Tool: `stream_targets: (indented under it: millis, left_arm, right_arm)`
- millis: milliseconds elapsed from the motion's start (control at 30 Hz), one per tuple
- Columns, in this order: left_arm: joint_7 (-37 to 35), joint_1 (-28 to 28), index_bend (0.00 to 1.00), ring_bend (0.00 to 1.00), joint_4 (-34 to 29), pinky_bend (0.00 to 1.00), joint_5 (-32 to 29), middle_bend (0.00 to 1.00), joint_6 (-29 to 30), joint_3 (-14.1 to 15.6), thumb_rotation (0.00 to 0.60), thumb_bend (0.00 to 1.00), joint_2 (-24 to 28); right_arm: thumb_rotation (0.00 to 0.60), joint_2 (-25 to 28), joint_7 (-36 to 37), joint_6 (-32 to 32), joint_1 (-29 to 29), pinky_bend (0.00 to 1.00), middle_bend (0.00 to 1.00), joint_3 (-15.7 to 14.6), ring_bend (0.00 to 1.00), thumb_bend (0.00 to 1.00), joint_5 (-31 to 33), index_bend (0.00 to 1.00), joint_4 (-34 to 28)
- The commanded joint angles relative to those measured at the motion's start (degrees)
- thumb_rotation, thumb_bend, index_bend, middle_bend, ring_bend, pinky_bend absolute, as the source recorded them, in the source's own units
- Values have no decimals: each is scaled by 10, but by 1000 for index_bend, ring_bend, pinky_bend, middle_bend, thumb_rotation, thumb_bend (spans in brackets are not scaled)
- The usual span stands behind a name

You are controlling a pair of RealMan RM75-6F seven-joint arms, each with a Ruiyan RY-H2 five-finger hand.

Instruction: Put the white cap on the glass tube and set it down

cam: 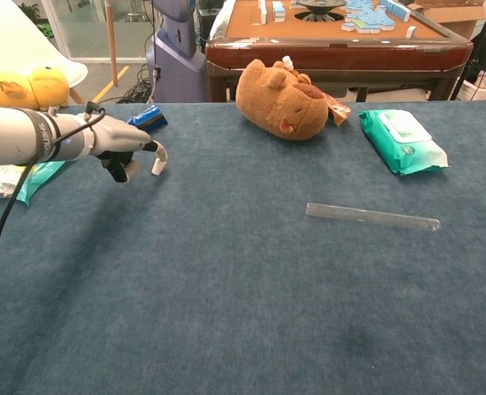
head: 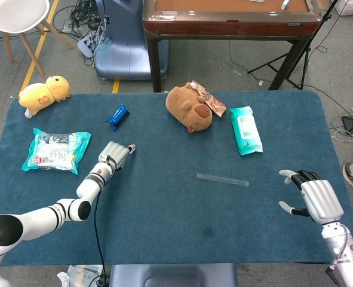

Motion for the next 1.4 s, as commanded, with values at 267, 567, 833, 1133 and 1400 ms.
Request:
stream_targets:
  millis: [267, 567, 833, 1133, 1400]
  left_arm:
    - [11, 3, 142, 1000, -41, 1000, -4, 1000, 22, 12, 600, 755, 24]
    - [-4, 7, 145, 1000, -64, 1000, 18, 1000, 52, -3, 600, 752, 34]
    - [-76, 29, 276, 1000, -10, 1000, 92, 1000, 82, -42, 600, 395, -4]
    - [-105, 27, 374, 1000, 91, 1000, 135, 1000, 69, -71, 600, 282, -66]
    - [-85, 19, 390, 1000, 148, 1000, 128, 1000, 38, -82, 600, 282, -98]
  right_arm:
    - [600, 2, -1, 4, -3, 297, 421, -1, 292, 167, -1, 259, -3]
    - [600, 6, -4, 5, -5, 297, 421, -3, 292, 167, -1, 259, -8]
    - [600, 7, -3, 7, -7, 297, 421, -4, 292, 166, -4, 259, -9]
    - [600, 7, -1, 10, -10, 297, 421, -5, 292, 167, -2, 259, -7]
    - [600, 8, 0, 12, -12, 297, 421, -5, 292, 167, 0, 259, -6]
